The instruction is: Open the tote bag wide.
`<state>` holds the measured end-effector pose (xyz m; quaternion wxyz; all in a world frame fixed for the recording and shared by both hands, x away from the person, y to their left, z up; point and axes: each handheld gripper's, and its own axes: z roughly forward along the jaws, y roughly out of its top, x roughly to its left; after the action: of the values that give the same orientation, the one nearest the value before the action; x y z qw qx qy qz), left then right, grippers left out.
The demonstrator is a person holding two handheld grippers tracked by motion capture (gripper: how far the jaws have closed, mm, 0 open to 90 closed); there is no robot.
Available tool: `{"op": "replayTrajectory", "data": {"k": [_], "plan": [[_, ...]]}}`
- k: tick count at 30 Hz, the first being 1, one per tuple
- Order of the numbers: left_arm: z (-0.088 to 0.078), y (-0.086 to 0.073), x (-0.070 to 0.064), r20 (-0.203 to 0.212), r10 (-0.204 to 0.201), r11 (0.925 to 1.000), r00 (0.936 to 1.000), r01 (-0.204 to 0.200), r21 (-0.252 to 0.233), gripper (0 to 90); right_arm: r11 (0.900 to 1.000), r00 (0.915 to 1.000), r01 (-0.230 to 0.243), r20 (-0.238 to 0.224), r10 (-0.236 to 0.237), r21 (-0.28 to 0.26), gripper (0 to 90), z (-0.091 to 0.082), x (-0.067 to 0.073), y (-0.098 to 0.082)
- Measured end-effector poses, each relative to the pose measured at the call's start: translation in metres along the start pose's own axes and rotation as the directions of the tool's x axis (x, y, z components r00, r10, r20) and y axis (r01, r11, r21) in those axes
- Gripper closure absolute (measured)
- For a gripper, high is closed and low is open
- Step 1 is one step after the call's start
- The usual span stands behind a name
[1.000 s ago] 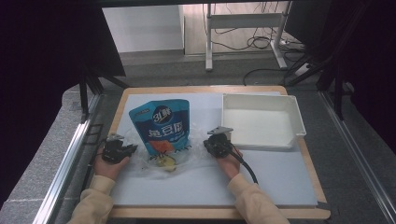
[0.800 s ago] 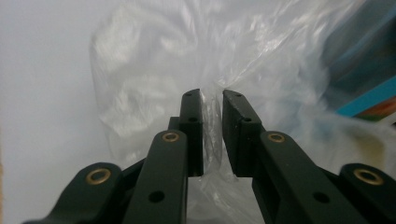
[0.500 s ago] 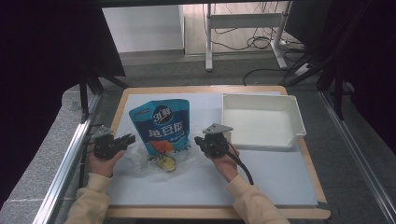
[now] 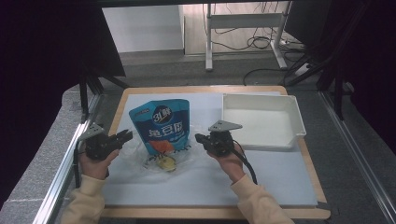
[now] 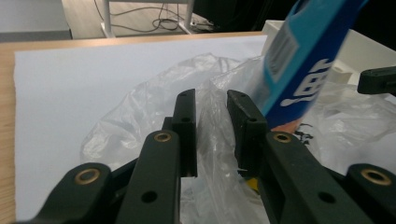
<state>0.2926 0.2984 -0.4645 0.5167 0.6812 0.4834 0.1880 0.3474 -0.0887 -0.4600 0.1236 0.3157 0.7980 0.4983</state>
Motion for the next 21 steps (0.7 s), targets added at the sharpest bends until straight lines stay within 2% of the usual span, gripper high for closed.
{"op": "replayTrajectory", "data": {"k": [4, 5, 8, 10, 14, 16, 19, 21], "plan": [[-0.013, 0.003, -0.004, 0.003, 0.015, 0.9997, 0.9999, -0.015, -0.021, 71.4, 1.000, 0.9999, 0.011, -0.009, -0.011, -0.009, 88.8, -0.009, 0.000, 0.003], [-0.019, 0.005, -0.005, 0.015, 0.012, 0.9995, 0.9998, -0.012, -0.031, 70.0, 1.000, 0.9998, 0.015, -0.009, -0.015, -0.009, 88.8, -0.012, -0.001, 0.004], [-0.023, 0.007, -0.005, 0.023, 0.011, 0.9992, 0.9997, -0.010, -0.039, 68.4, 1.000, 0.9999, 0.013, -0.009, -0.013, -0.012, 88.8, -0.014, -0.002, 0.004], [-0.023, 0.008, -0.005, 0.035, 0.010, 0.9993, 0.9993, -0.008, -0.038, 64.4, 1.000, 0.9999, 0.010, -0.007, -0.011, -0.013, 88.8, -0.016, -0.004, 0.004], [-0.014, 0.004, -0.006, 0.021, 0.018, 0.9998, 0.9996, -0.018, -0.004, 61.1, 1.000, 0.9999, 0.011, -0.007, -0.011, -0.013, 88.8, -0.016, -0.004, 0.004], [-0.014, 0.003, -0.006, 0.017, 0.020, 0.9998, 0.9997, -0.020, -0.003, 51.4, 1.000, 0.9999, 0.012, -0.006, -0.012, -0.013, 88.8, -0.016, -0.004, 0.004], [-0.015, 0.006, -0.006, -0.006, 0.018, 0.9998, 0.9998, -0.018, -0.010, 30.8, 1.000, 0.9999, 0.010, -0.009, -0.010, -0.012, 88.8, -0.015, -0.004, 0.004], [-0.018, 0.009, -0.006, -0.016, 0.017, 0.9998, 0.9997, -0.017, -0.010, 21.2, 1.000, 0.9999, 0.009, -0.010, -0.009, -0.012, 88.8, -0.015, -0.004, 0.004]]}}
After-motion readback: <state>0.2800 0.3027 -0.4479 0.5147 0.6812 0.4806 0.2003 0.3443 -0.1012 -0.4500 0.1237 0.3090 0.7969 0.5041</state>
